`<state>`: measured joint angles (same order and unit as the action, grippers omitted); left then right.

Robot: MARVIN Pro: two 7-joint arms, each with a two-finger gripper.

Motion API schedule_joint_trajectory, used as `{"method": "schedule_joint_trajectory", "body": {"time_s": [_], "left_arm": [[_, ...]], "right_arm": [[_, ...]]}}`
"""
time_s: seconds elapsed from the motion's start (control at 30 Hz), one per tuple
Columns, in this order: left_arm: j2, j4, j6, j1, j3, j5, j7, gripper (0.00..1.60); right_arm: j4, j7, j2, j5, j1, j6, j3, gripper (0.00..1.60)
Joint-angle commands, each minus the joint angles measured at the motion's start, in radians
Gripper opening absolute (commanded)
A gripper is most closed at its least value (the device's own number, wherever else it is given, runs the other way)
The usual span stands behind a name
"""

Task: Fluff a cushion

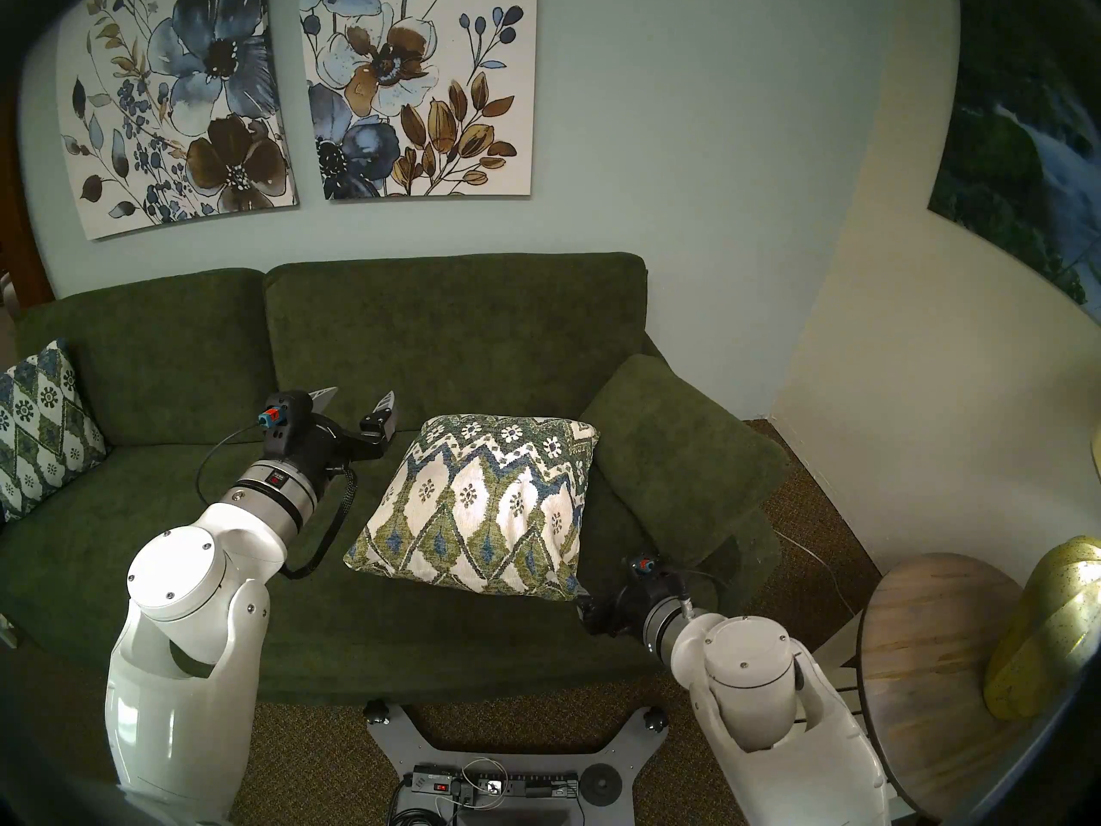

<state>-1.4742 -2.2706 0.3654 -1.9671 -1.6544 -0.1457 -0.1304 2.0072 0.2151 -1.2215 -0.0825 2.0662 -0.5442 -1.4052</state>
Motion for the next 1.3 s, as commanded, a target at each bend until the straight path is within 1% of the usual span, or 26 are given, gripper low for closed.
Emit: {"method": "schedule_joint_trajectory", "body": {"time_s": [0.0, 0.1, 0.13, 0.27, 0.37, 0.47, 0.5, 0.57, 0.6, 0.7, 0.83, 1.03, 1.27], "left_arm": [[-0.001, -0.012, 0.002, 0.003, 0.002, 0.001, 0.001, 1.6], [-0.002, -0.012, 0.002, 0.003, 0.002, 0.001, 0.0, 1.6], [-0.002, -0.012, 0.001, 0.003, 0.002, 0.002, -0.001, 1.6], [-0.003, -0.011, 0.0, 0.003, 0.001, 0.002, -0.002, 1.6], [-0.004, -0.011, 0.0, 0.003, 0.001, 0.003, -0.003, 1.6], [-0.005, -0.011, 0.001, 0.003, 0.001, 0.004, -0.004, 1.6], [-0.005, -0.011, 0.001, 0.003, 0.001, 0.004, -0.004, 1.6], [-0.006, -0.011, 0.001, 0.003, 0.0, 0.005, -0.004, 1.6], [-0.006, -0.011, 0.001, 0.003, 0.0, 0.005, -0.005, 1.6], [-0.007, -0.011, 0.001, 0.003, 0.0, 0.006, -0.006, 1.6], [-0.008, -0.011, 0.001, 0.003, 0.0, 0.007, -0.007, 1.6], [-0.009, -0.012, 0.003, 0.003, -0.001, 0.008, -0.008, 1.6], [-0.011, -0.012, 0.003, 0.003, -0.002, 0.01, -0.01, 1.6]], "right_arm": [[-0.01, 0.007, -0.004, 0.022, -0.046, 0.008, 0.048, 1.6], [-0.047, 0.019, -0.008, 0.015, -0.079, 0.011, 0.048, 1.6], [-0.064, 0.018, -0.01, 0.015, -0.091, 0.027, 0.043, 1.6], [-0.09, 0.028, -0.001, 0.014, -0.145, 0.022, 0.017, 1.6], [-0.1, 0.045, 0.001, 0.009, -0.171, 0.019, 0.001, 1.6], [-0.141, 0.064, -0.014, 0.007, -0.198, 0.023, 0.006, 1.6], [-0.163, 0.066, -0.016, 0.005, -0.216, 0.021, 0.02, 1.6], [-0.181, 0.069, -0.033, 0.008, -0.227, 0.024, 0.044, 1.6], [-0.176, 0.072, -0.043, 0.005, -0.227, 0.021, 0.053, 1.6], [-0.126, 0.07, -0.053, 0.009, -0.211, 0.006, 0.074, 1.6], [-0.075, 0.067, -0.048, 0.014, -0.172, -0.004, 0.091, 1.6], [-0.134, 0.061, -0.058, 0.017, -0.201, -0.002, 0.095, 1.6], [-0.25, 0.071, -0.074, 0.009, -0.251, 0.047, 0.094, 1.6]]}}
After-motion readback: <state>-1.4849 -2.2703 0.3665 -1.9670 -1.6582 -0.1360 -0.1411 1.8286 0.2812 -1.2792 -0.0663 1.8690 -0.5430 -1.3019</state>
